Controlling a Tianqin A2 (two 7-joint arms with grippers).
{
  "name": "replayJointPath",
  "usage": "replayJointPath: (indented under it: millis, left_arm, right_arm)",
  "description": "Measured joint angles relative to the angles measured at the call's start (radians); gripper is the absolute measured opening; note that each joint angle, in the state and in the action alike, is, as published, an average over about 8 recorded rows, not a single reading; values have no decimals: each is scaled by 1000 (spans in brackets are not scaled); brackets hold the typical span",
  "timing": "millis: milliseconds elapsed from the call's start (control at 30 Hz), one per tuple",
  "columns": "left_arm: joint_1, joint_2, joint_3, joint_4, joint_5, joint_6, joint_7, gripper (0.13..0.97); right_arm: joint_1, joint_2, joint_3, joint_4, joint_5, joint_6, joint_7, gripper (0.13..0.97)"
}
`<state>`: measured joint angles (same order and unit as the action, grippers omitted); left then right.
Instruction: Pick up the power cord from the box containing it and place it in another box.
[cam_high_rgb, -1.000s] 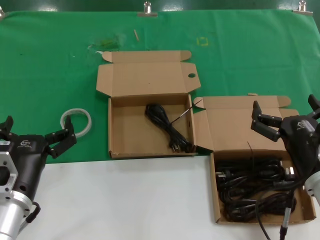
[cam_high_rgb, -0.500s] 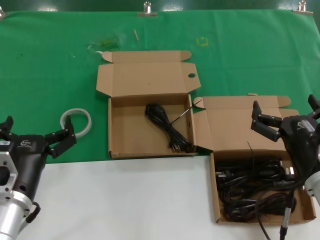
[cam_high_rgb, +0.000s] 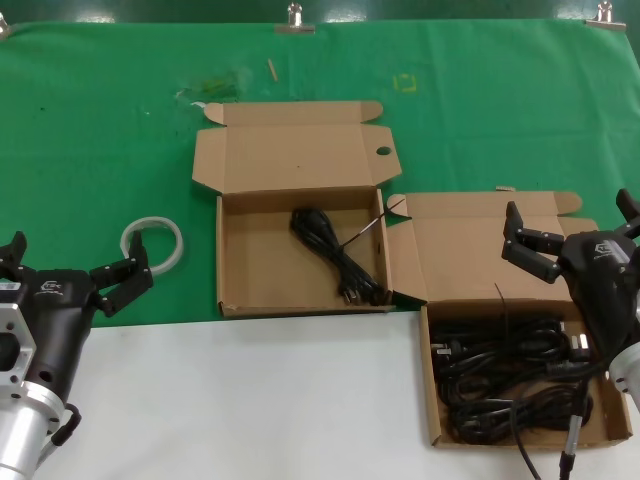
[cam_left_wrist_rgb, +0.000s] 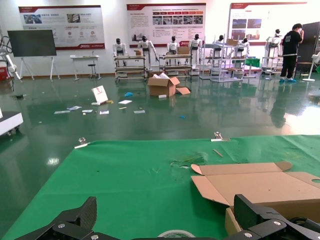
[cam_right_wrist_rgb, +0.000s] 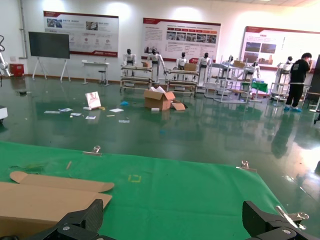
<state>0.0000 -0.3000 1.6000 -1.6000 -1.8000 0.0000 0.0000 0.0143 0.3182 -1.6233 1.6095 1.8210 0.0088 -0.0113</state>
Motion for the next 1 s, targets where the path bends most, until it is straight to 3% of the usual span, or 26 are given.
replayJointPath:
  millis: [1000]
  left_arm:
    - [0,0,0,0,0,0,0,966]
  right_arm:
    - [0,0,0,0,0,0,0,966]
